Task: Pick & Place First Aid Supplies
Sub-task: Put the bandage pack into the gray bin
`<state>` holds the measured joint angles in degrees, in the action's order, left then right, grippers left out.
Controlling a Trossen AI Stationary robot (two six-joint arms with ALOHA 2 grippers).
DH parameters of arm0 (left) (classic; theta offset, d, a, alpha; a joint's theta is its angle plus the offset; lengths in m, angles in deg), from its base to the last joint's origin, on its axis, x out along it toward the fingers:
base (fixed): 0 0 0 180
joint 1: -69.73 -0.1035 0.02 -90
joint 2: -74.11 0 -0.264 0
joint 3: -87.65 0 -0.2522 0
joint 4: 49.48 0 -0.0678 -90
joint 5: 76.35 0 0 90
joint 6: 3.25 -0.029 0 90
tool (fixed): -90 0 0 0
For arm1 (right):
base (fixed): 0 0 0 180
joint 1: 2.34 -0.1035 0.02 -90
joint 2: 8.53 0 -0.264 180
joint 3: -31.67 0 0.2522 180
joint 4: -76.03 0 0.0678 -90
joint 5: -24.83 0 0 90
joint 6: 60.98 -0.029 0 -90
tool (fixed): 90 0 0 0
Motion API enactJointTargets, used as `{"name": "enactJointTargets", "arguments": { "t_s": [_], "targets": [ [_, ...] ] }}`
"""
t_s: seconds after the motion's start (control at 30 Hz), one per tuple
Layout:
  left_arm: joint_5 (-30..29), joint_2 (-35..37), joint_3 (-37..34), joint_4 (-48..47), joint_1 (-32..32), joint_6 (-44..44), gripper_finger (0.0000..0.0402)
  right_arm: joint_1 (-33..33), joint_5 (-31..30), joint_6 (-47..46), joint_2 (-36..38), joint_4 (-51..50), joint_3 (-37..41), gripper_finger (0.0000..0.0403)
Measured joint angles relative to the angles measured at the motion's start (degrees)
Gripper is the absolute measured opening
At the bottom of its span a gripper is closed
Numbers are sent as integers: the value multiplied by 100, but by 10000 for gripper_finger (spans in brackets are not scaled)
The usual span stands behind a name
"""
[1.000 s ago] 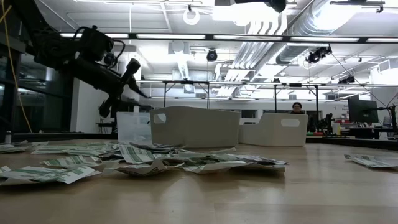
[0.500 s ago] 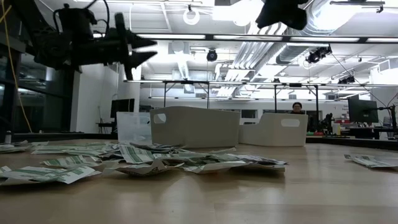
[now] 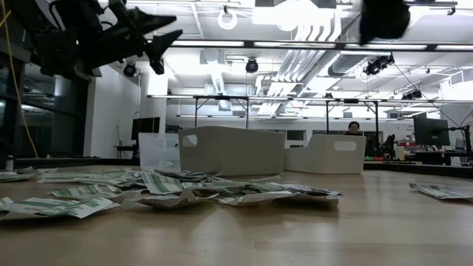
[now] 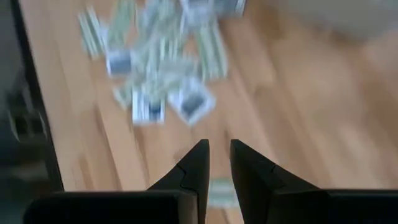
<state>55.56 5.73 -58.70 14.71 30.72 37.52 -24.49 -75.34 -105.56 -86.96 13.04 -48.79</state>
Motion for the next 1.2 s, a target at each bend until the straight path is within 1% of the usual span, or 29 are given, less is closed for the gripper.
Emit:
{"name": "enactJointTargets", "arguments": {
  "t_s": [0.13,0.27,0.43,0.53,0.67,0.87,1.03,1.2],
  "targets": [
    [229,245,1,7,184,-2,150,-274,622,-299,-544,-307,0,66],
    [273,425,1,-1,469,-2,150,-407,1039,-501,-1029,-228,0,104],
    [284,533,1,-6,855,-2,149,-601,1218,-370,-1582,144,1,166],
    [424,533,1,-14,1046,-11,149,-775,1219,-322,-1884,384,0,186],
    [722,535,-1,-127,1297,-221,149,-981,1135,-311,-2195,449,2,189],
    [721,533,-1,-340,1547,-454,149,-1157,681,-296,-2497,452,2,179],
    [730,533,-1,-354,1590,-497,149,-1171,444,-294,-2693,452,2,170],
    [740,533,-1,-353,1587,-498,149,-1157,418,-298,-2920,460,2,161]
  ]
}}
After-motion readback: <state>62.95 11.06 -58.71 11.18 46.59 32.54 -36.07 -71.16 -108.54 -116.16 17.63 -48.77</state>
